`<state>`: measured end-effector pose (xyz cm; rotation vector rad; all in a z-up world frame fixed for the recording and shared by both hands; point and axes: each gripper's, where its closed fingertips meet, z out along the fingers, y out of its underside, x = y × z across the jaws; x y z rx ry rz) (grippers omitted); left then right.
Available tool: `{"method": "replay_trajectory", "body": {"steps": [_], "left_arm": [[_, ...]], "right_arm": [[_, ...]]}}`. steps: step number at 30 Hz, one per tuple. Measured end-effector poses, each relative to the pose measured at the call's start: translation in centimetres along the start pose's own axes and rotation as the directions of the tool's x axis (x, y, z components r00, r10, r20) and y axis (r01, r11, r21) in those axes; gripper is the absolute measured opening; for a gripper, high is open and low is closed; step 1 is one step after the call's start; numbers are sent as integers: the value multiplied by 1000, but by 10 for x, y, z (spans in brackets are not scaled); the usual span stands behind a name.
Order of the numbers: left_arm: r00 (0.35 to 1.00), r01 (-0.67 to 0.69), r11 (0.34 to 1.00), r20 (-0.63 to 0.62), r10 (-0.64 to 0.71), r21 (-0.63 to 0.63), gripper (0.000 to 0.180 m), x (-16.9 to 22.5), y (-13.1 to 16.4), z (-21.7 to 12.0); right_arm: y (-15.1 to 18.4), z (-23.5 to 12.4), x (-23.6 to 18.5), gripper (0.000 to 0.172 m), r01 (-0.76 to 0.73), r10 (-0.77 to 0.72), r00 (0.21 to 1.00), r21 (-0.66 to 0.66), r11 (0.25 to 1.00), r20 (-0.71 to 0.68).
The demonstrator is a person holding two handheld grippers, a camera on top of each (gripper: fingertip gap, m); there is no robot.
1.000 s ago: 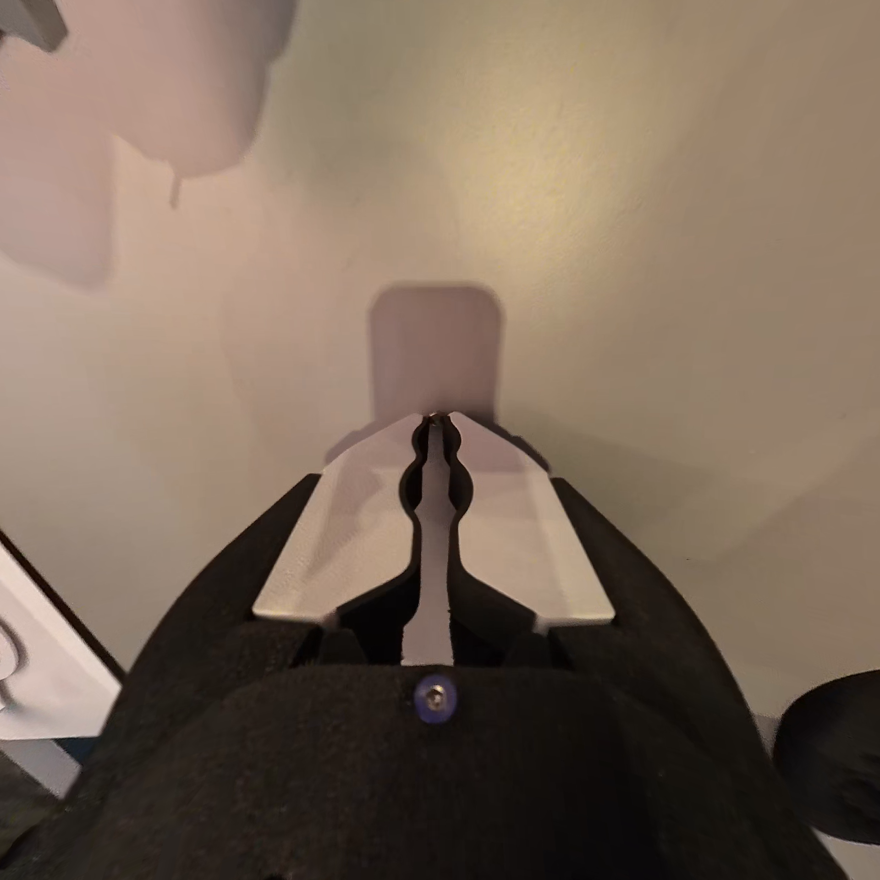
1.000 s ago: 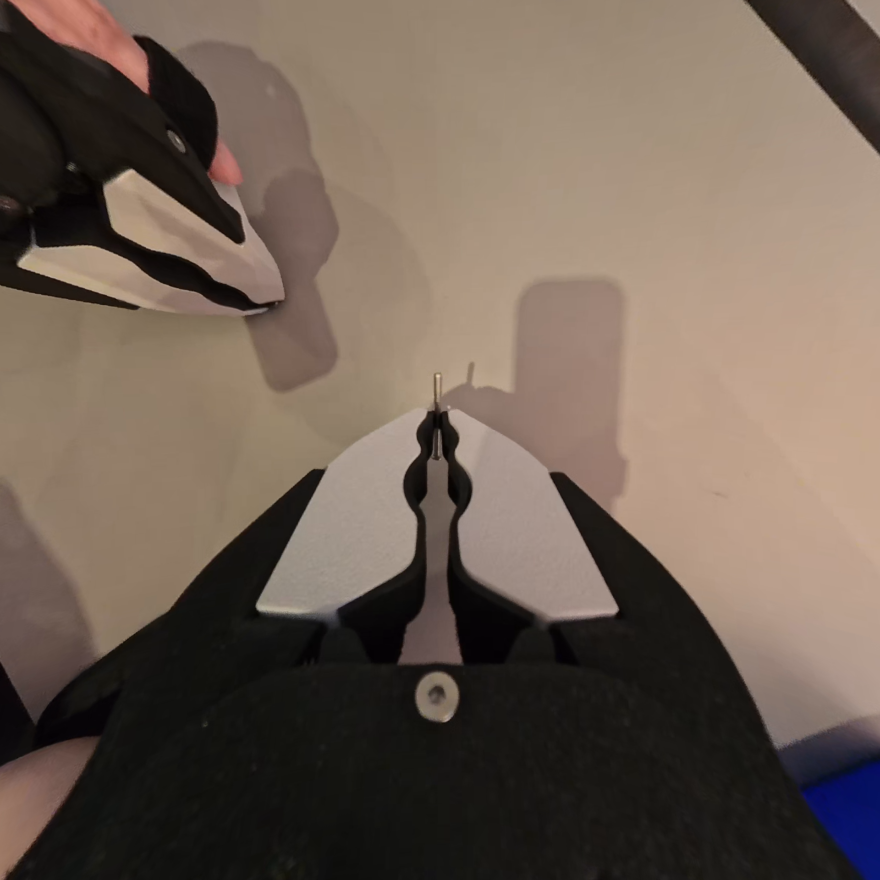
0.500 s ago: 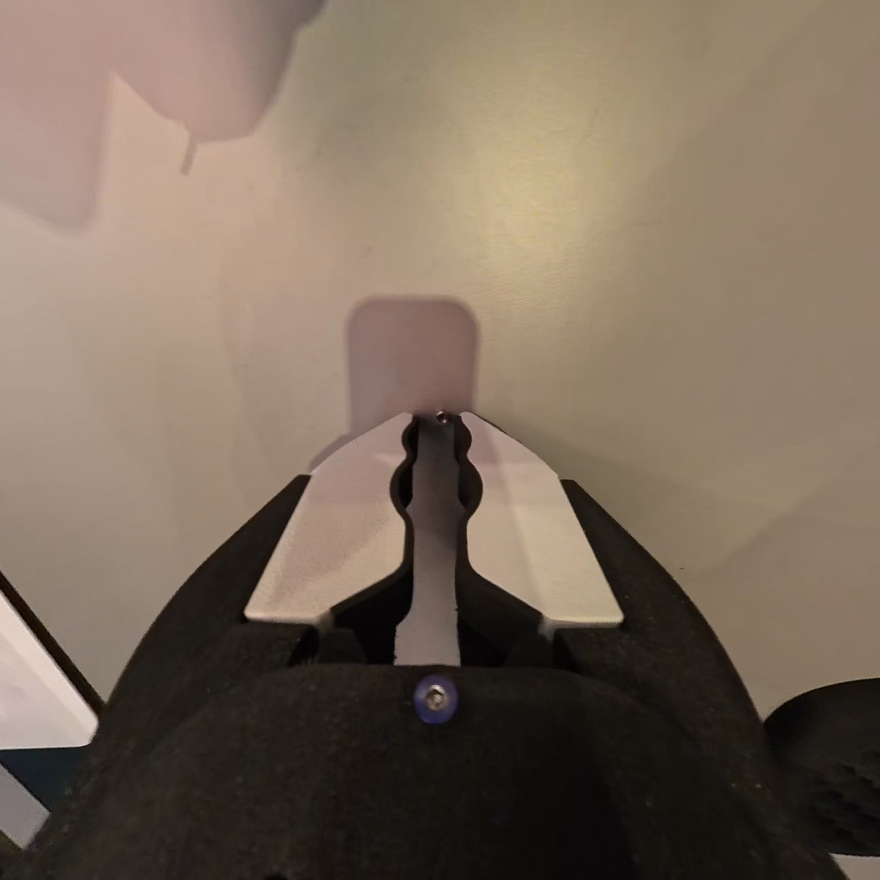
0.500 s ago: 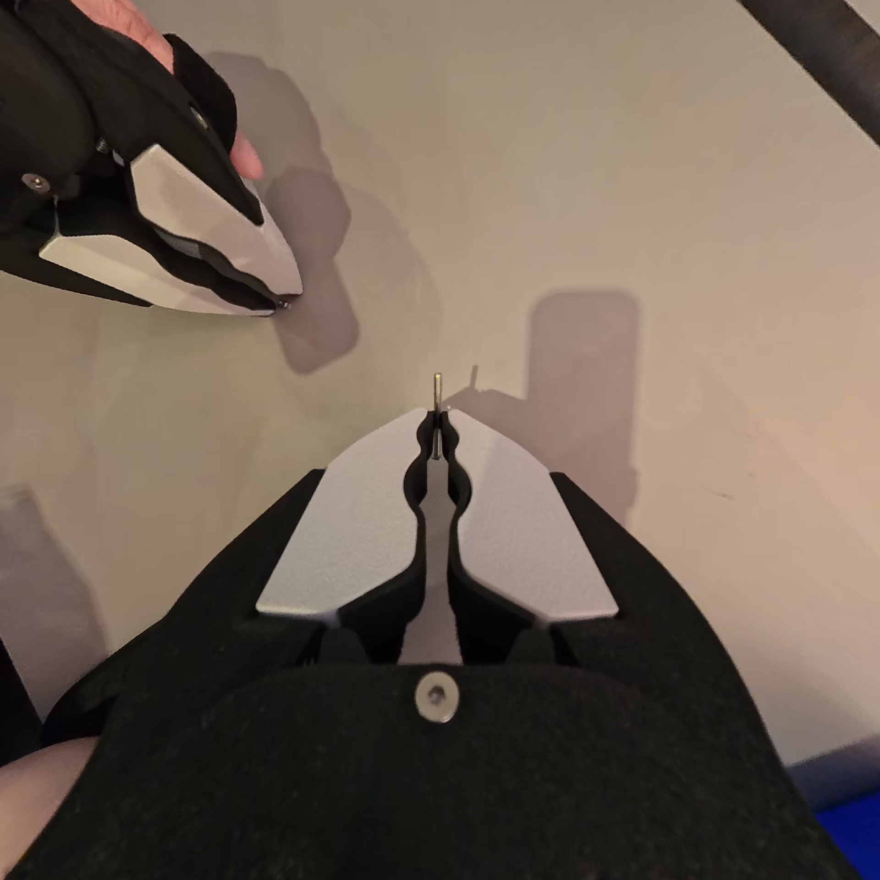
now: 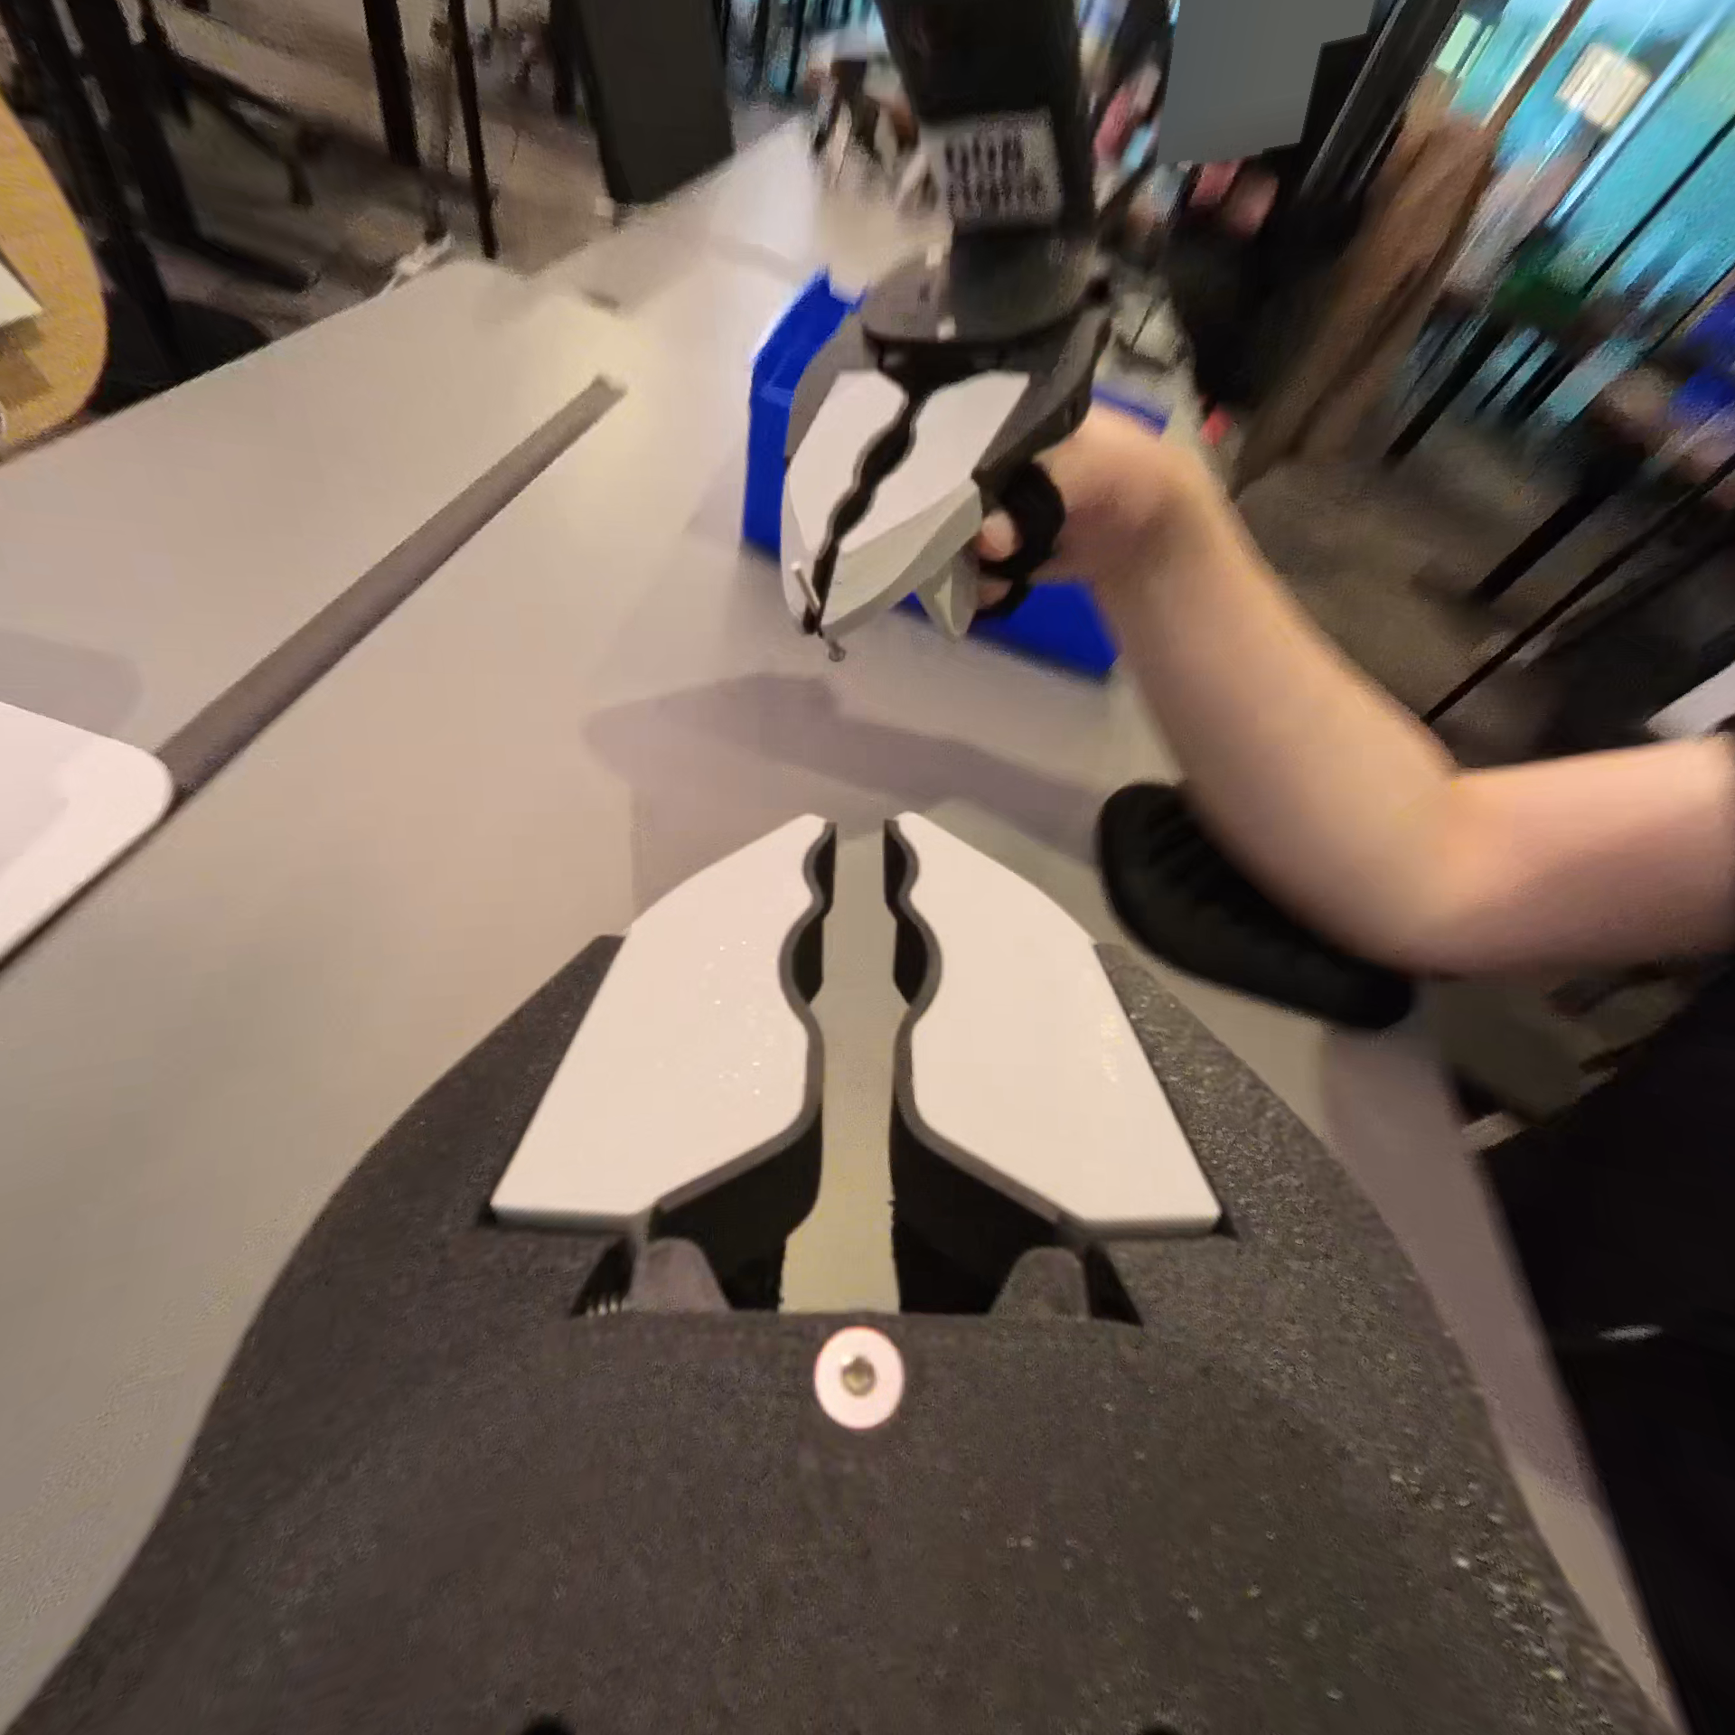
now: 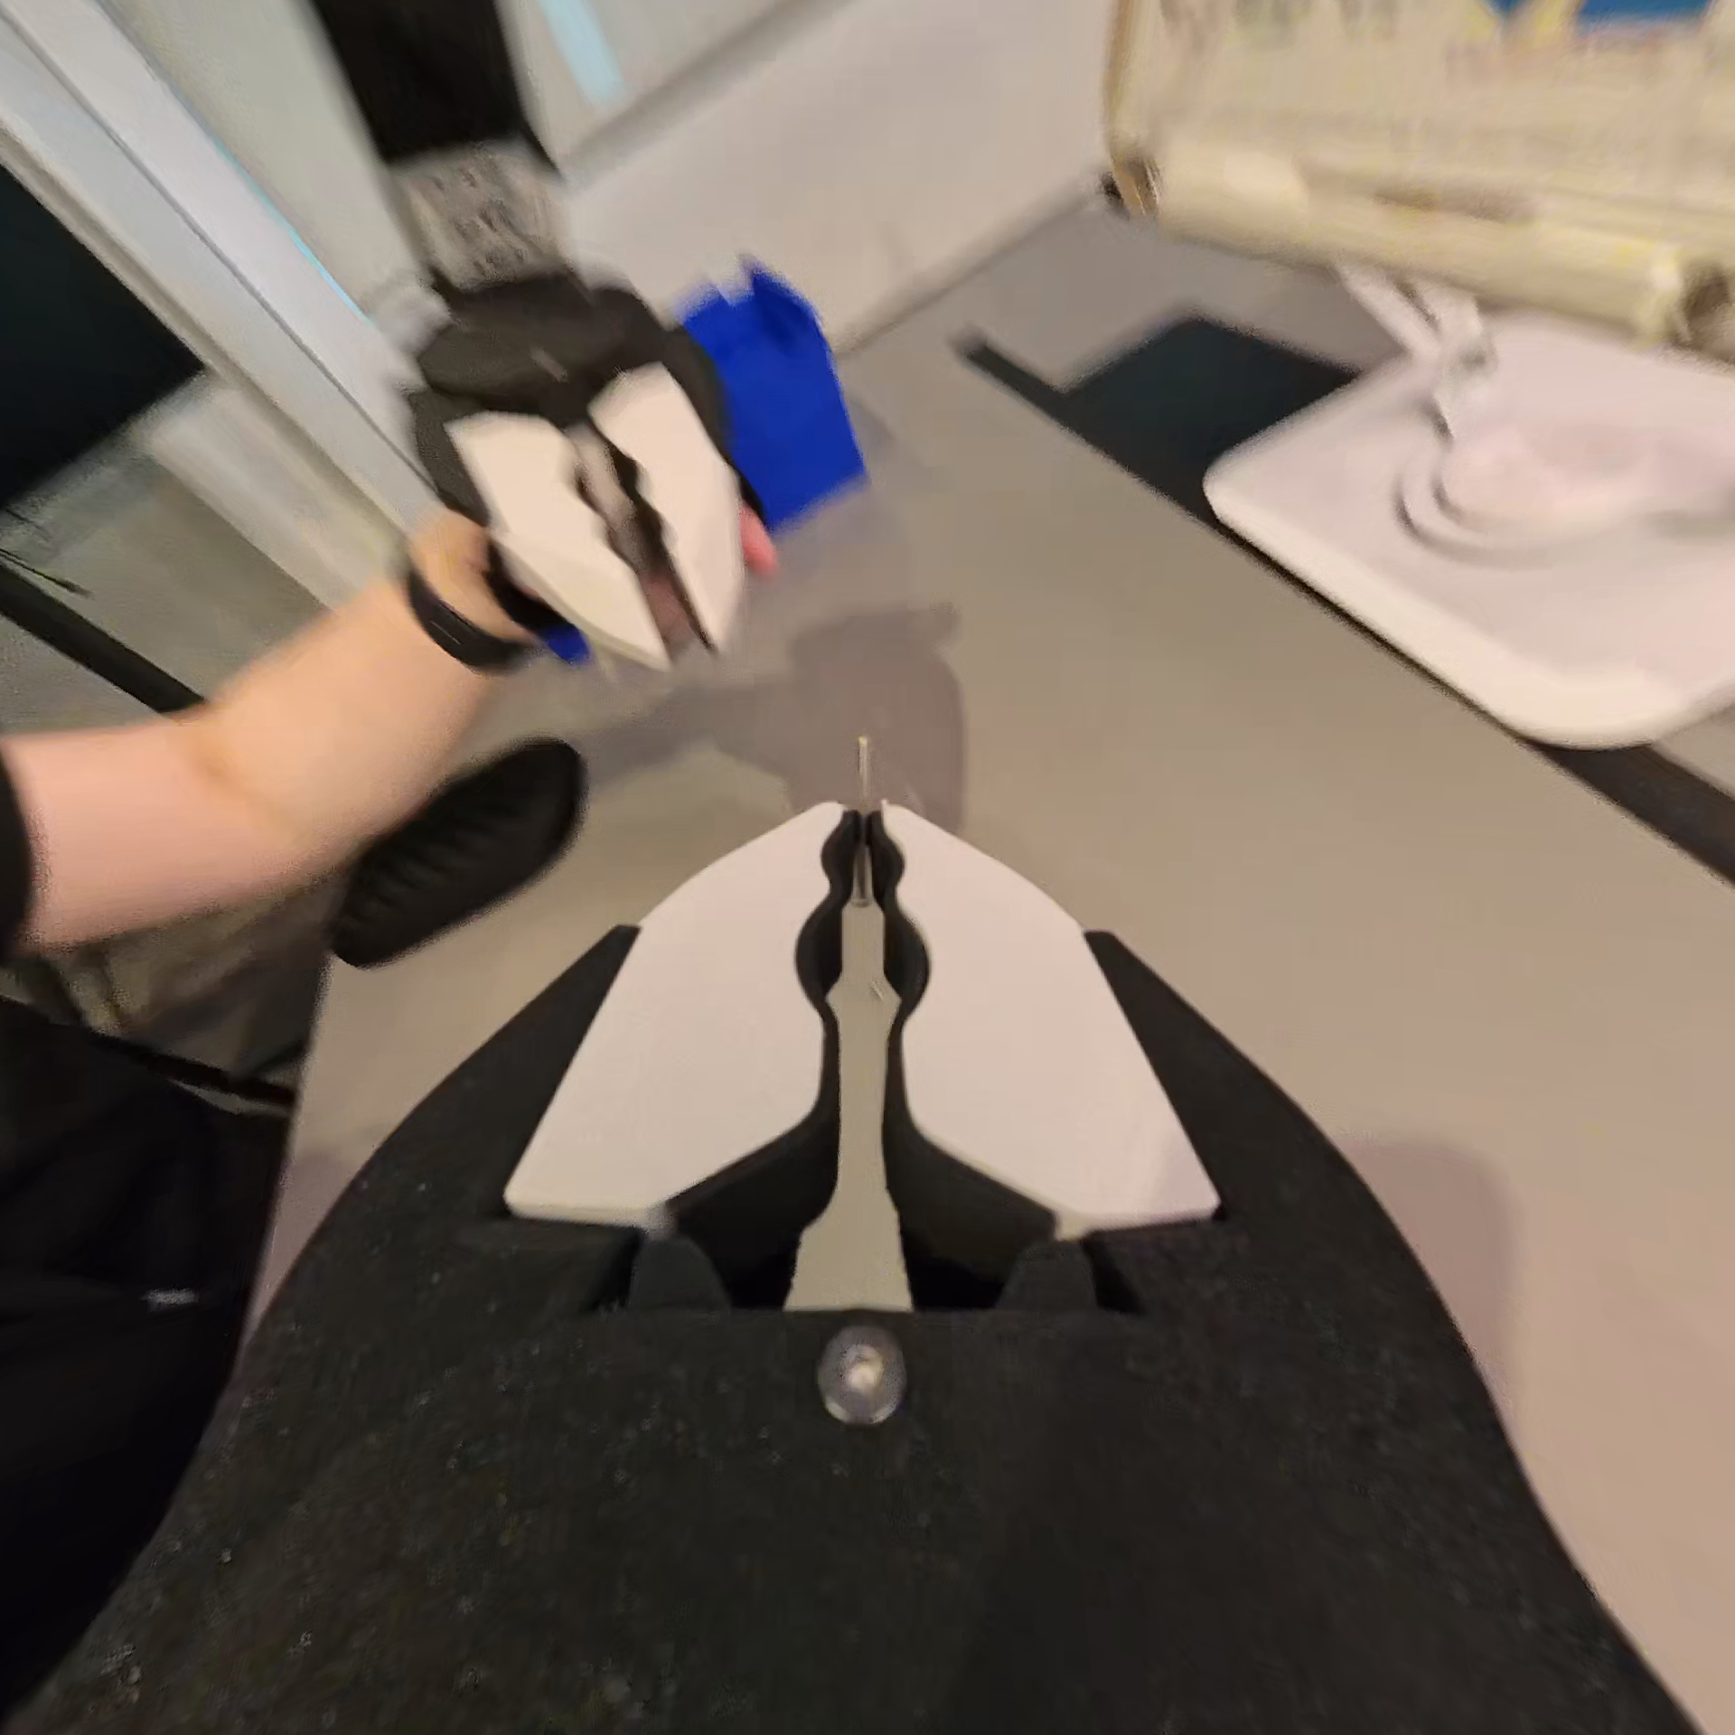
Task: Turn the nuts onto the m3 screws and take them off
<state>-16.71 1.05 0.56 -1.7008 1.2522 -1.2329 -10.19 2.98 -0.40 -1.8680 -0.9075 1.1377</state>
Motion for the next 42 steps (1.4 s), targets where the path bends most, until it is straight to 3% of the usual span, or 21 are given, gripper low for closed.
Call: {"method": "replay_trajectory", "body": {"steps": [3,9,14,42], "left_arm": [[996,80,993,-57,-75,88,14,6,-2,-10],[990,120,949,-102,-93,292,21,29,-31,-11],[997,65,962,-65,-50,264,21,35,-33,-6],[966,236,945,-157,-204,227,4,29,-31,-1]], "right_arm": [[-31,7,-28,2,-24,1,989,155,988,148],[-42,32,-58,2,-29,-25,959,188,982,281],[-50,39,-71,2,-55,-21,943,216,975,331],[-48,42,-73,2,-135,44,914,199,971,404]]}}
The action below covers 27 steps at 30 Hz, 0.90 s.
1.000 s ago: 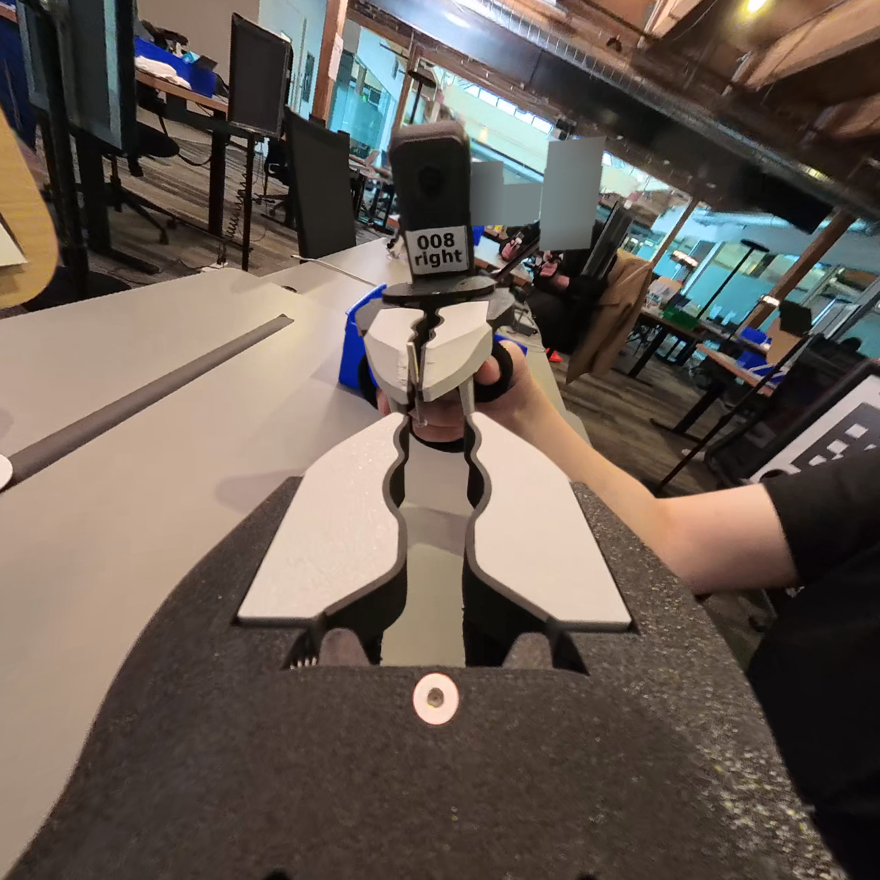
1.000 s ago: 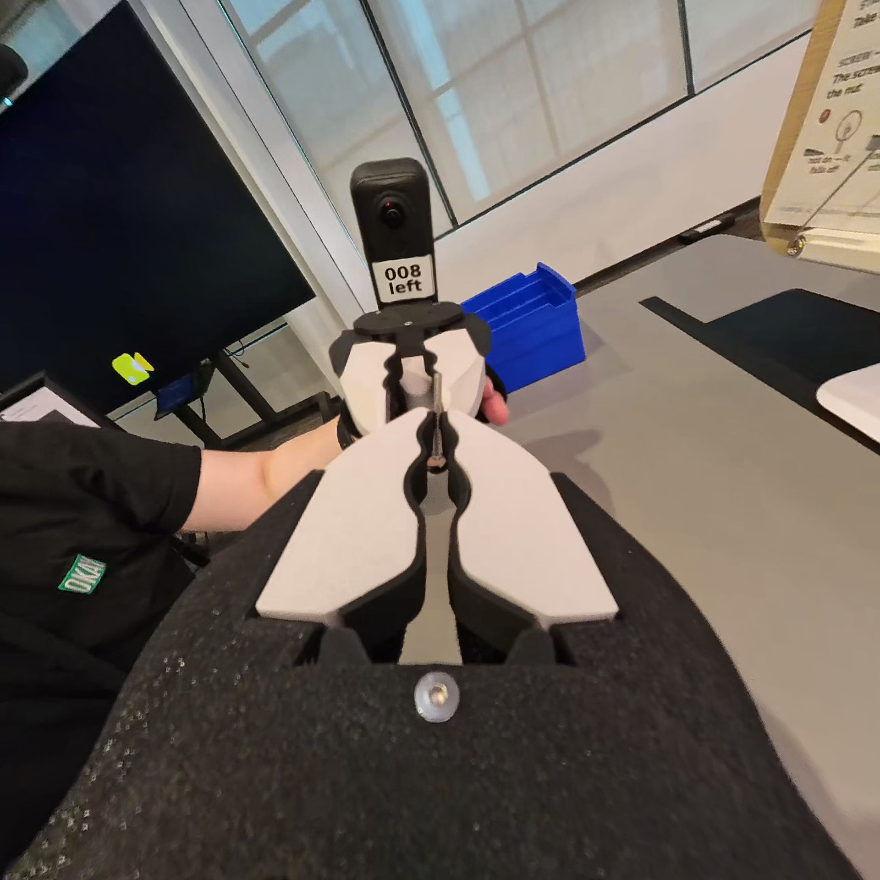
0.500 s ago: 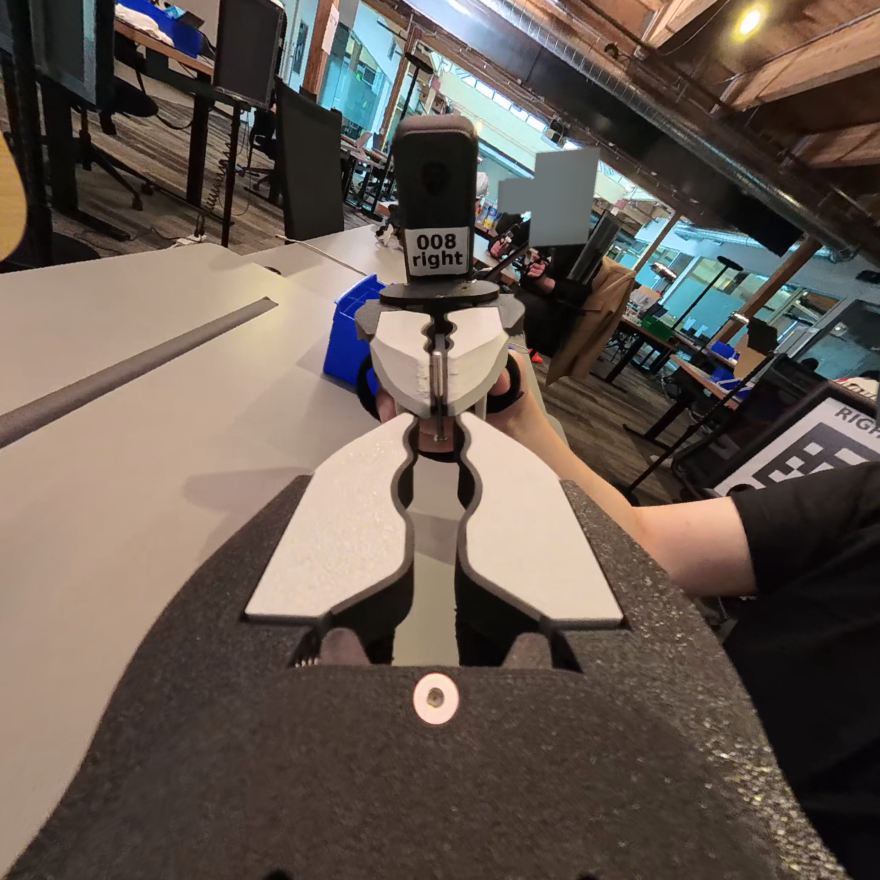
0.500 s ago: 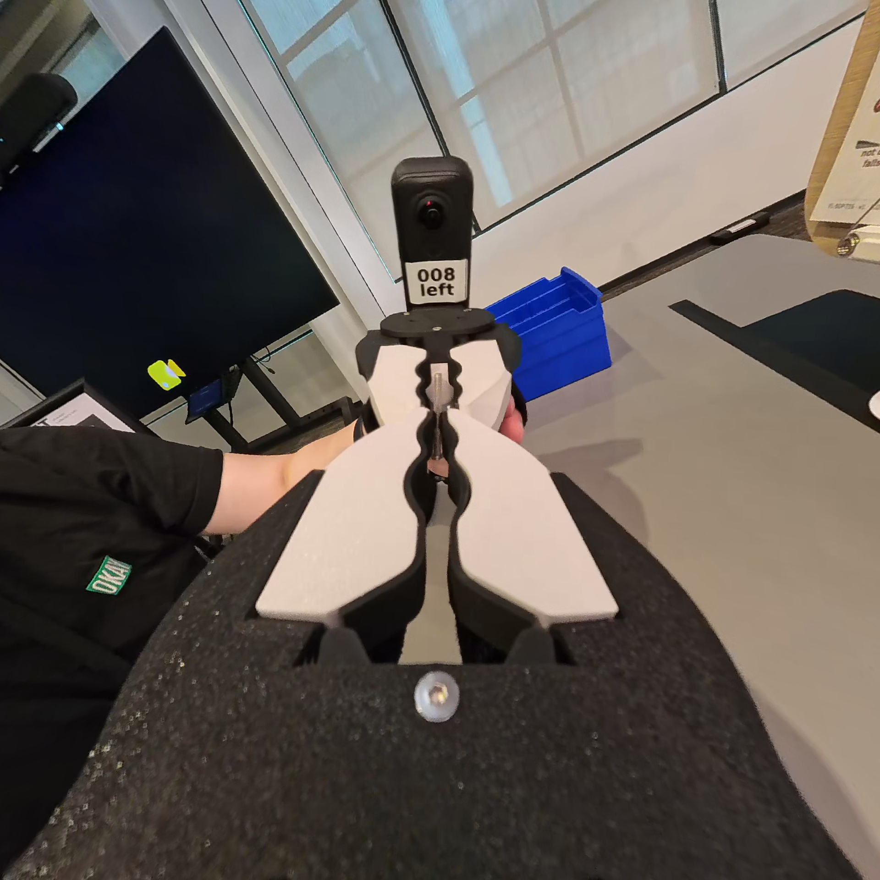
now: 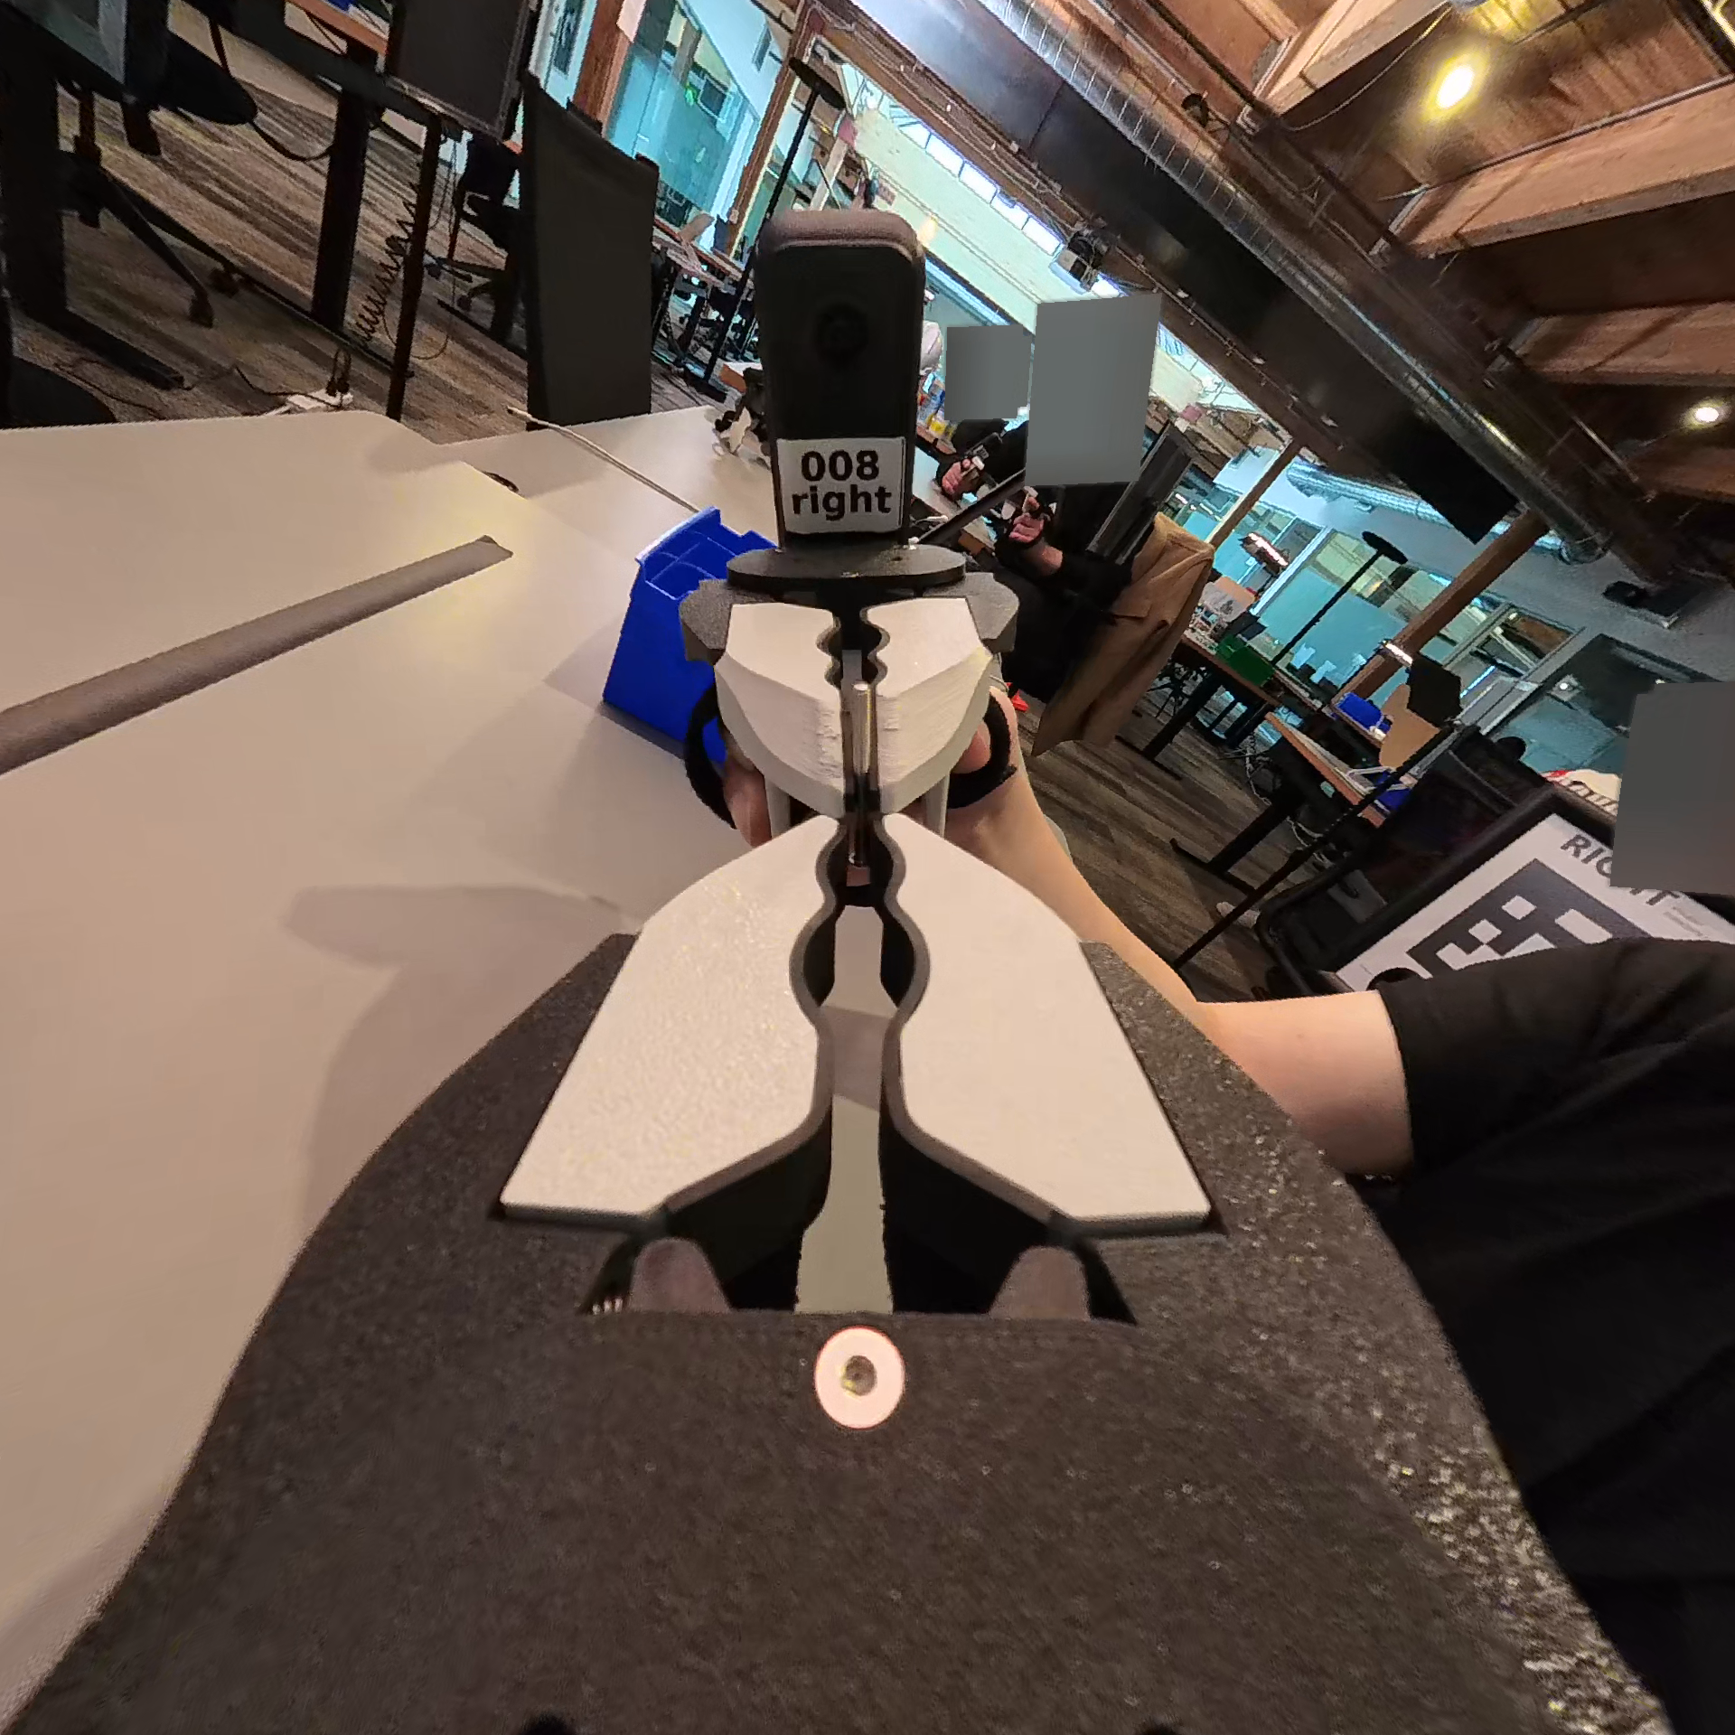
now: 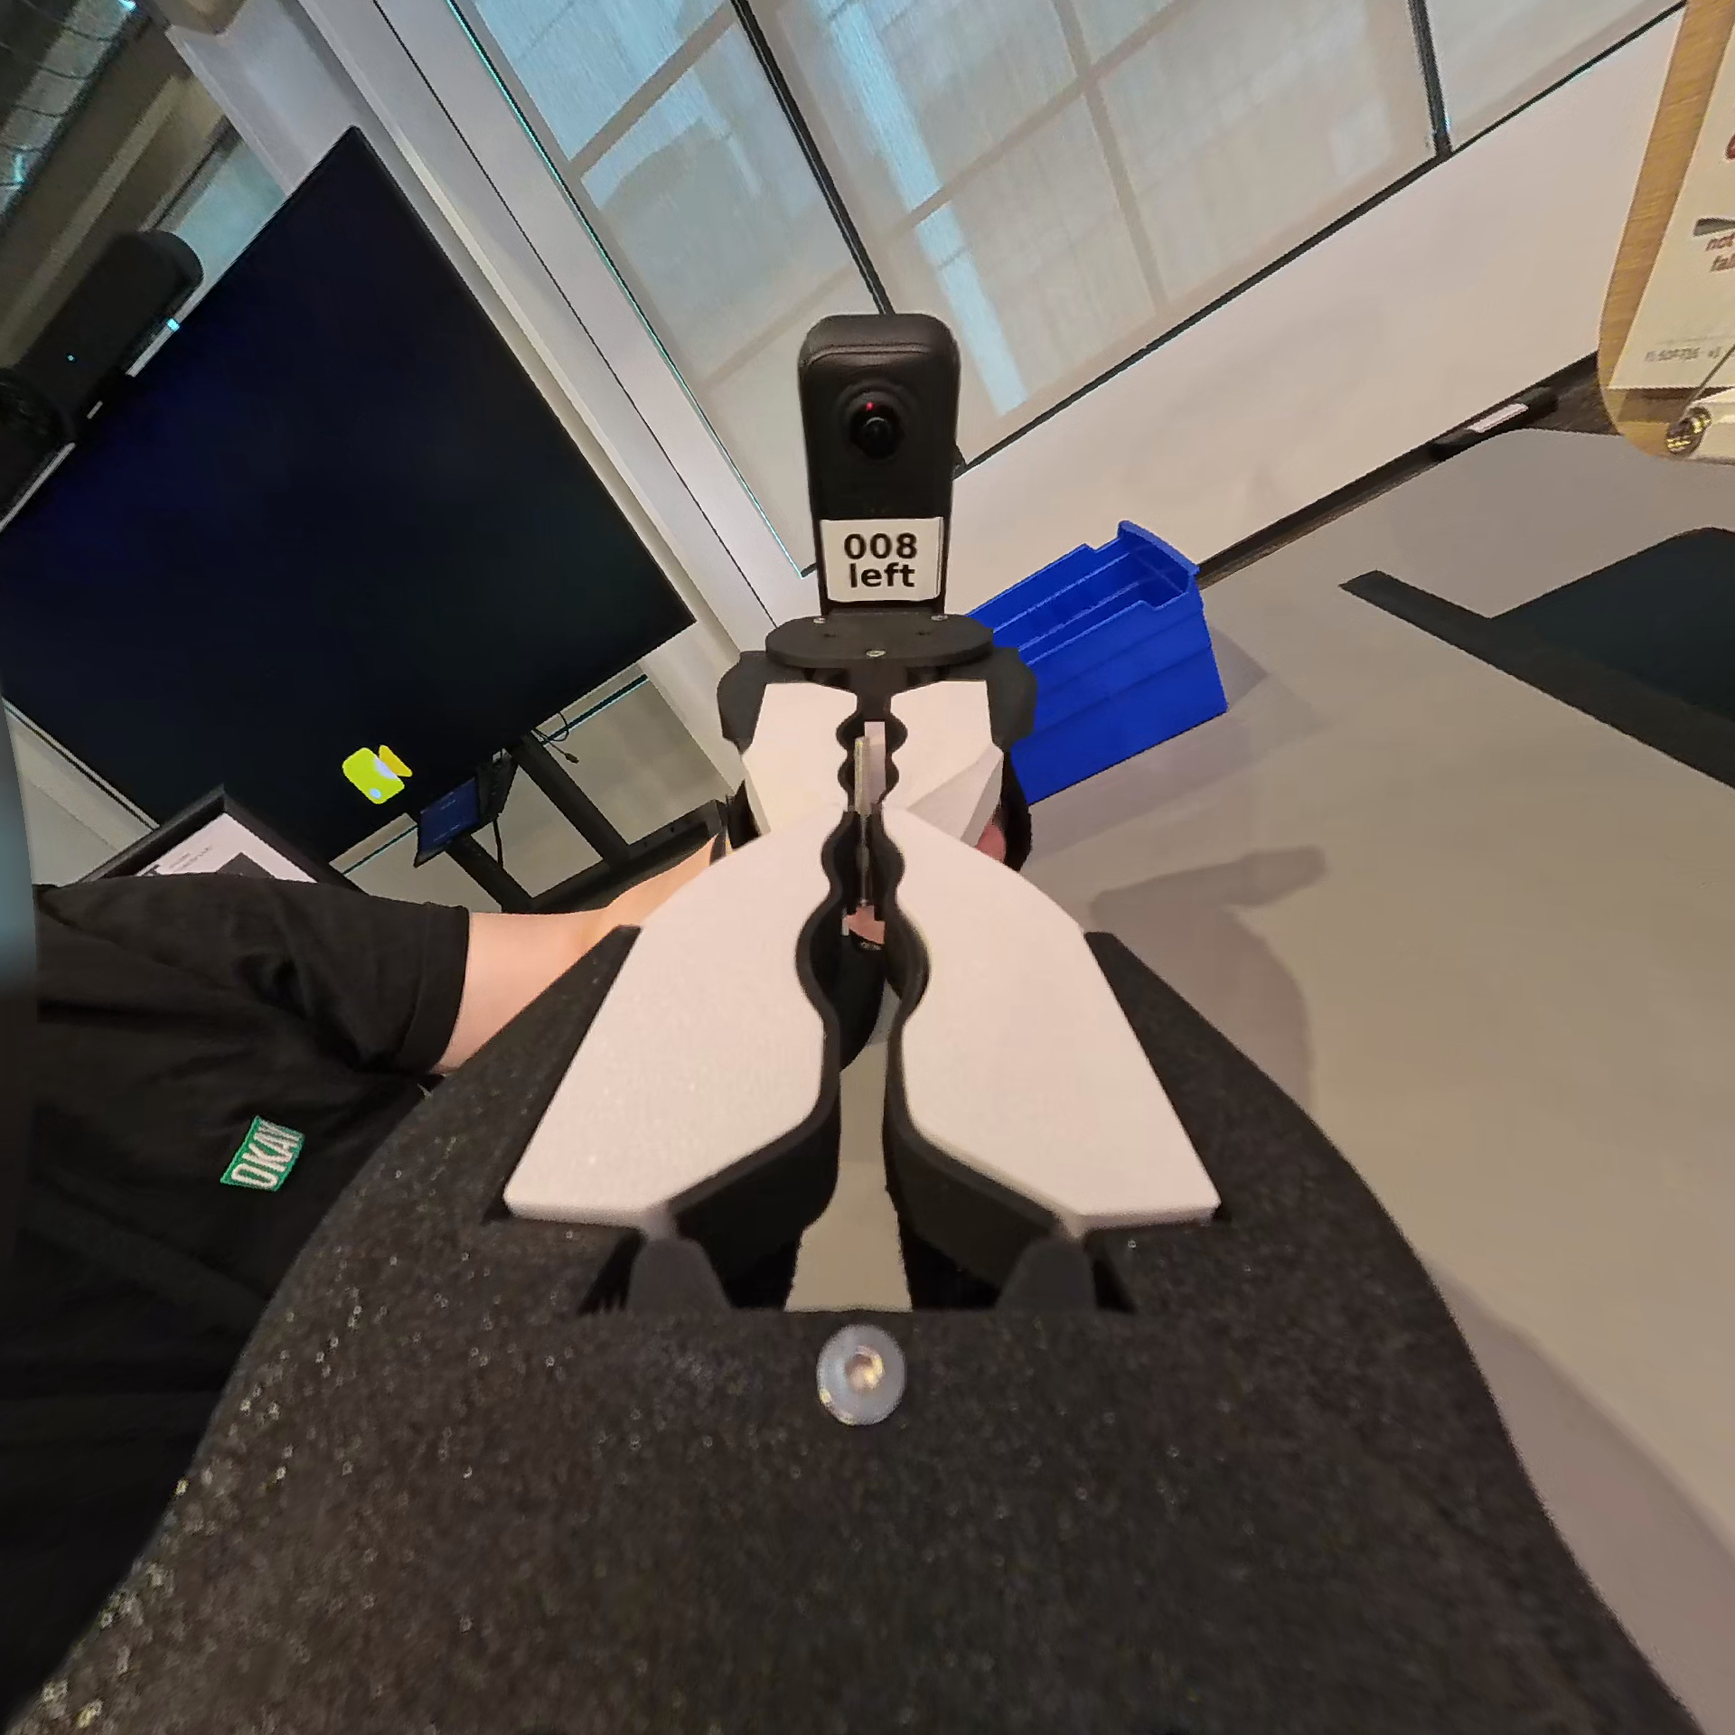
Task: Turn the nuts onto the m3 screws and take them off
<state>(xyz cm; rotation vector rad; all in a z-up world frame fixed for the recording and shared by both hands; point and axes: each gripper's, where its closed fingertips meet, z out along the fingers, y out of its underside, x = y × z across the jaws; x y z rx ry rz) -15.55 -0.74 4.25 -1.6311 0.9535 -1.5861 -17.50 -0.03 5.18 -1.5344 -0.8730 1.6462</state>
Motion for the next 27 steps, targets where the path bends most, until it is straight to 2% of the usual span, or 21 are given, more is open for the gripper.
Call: {"method": "replay_trajectory", "body": {"steps": [14,27], "left_arm": [[998,64,998,-13,-64,6,3,-1,1,-2],[998,64,998,-13,-64,-18,7,0,6,2]], "right_arm": [[-2,3,0,8,30,-30,999,1,1000,-31],[-1,0,1,2,49,-50,997,-23,999,-60]]}}
